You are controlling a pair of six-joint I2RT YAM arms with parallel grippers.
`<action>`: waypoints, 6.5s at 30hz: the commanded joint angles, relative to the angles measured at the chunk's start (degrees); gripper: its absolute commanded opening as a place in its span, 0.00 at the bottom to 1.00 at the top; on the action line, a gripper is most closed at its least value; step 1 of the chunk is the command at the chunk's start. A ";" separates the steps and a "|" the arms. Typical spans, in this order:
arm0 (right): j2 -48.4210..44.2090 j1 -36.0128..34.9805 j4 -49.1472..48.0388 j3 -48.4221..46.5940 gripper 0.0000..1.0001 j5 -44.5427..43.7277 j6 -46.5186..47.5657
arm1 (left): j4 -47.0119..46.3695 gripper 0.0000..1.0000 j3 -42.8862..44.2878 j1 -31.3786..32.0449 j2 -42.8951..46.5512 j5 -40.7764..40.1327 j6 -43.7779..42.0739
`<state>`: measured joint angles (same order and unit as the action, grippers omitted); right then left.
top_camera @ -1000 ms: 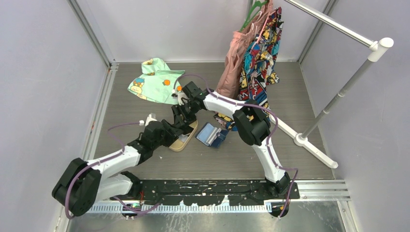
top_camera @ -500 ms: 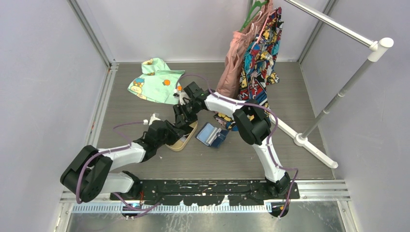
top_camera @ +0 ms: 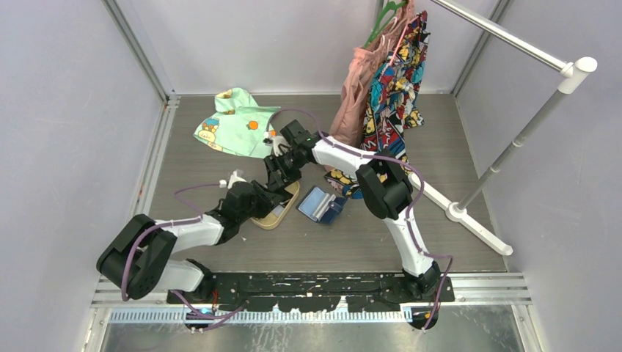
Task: Put the credit cards into the card holder
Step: Pick up the credit card from the storage box.
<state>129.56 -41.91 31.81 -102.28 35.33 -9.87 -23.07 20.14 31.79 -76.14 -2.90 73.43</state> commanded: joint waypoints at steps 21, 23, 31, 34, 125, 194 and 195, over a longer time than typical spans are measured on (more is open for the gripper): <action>-3.76 -0.67 5.47 -7.34 0.72 3.03 0.10 | -12.40 0.39 -0.12 -2.13 -7.18 -0.22 -0.71; -4.31 -0.22 5.84 -8.09 0.72 3.22 0.54 | -14.17 0.39 -0.43 -2.34 -7.69 -0.18 -1.11; -8.71 3.07 5.29 -7.02 0.72 7.56 1.97 | -17.37 0.39 0.97 -2.79 -10.54 -0.53 -0.97; -10.38 3.81 4.20 -5.01 0.72 7.77 1.81 | -17.56 0.39 2.36 -2.79 -12.38 -0.66 0.70; -18.14 8.30 -5.15 12.37 0.71 10.30 0.44 | 19.27 0.22 10.54 -17.42 -1.99 25.31 -15.94; -37.98 15.48 20.33 8.92 0.47 38.29 16.86 | -20.31 0.00 12.40 3.39 16.64 37.47 -25.31; -37.99 15.46 20.30 9.05 0.41 38.59 16.82 | -20.26 0.00 12.49 3.38 16.56 37.61 -25.39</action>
<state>94.72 -26.39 53.98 -92.92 70.15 8.25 -40.40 29.76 34.94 -59.55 32.10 49.06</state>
